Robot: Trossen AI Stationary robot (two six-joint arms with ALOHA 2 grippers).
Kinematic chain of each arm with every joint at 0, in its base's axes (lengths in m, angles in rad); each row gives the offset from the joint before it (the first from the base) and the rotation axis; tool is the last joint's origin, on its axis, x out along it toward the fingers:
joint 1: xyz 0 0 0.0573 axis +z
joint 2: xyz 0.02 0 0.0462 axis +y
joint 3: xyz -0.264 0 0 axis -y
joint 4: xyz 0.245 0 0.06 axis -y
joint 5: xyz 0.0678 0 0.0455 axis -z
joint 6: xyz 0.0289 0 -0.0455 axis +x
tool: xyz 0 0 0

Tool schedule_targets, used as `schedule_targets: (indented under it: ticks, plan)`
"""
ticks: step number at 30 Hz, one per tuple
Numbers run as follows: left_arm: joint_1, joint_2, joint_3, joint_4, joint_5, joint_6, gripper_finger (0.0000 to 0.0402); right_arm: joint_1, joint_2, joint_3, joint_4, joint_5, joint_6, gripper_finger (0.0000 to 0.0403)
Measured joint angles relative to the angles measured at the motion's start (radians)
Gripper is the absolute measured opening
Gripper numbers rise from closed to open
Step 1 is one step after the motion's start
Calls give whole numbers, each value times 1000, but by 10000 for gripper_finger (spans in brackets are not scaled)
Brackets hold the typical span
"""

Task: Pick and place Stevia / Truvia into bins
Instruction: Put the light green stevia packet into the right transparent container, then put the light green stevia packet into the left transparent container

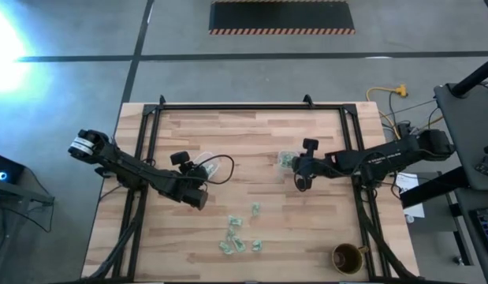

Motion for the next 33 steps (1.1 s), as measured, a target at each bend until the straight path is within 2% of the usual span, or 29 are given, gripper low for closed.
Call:
schedule_targets:
  ticks: [5,14,19,26,30,33]
  plan:
    - [0,0,0,0,0,0,131,0,0,0,1,3,9,22]
    - [0,0,0,1,0,0,131,-8,-1,0,2,39,17,101]
    - [0,0,10,7,1,-3,131,-8,-15,8,0,44,11,128]
    - [0,0,53,19,10,-1,131,22,-65,34,-1,37,13,127]
    - [0,0,77,42,51,0,131,72,-99,34,-2,27,17,120]
    - [0,0,77,125,106,59,131,117,-115,34,4,24,17,115]
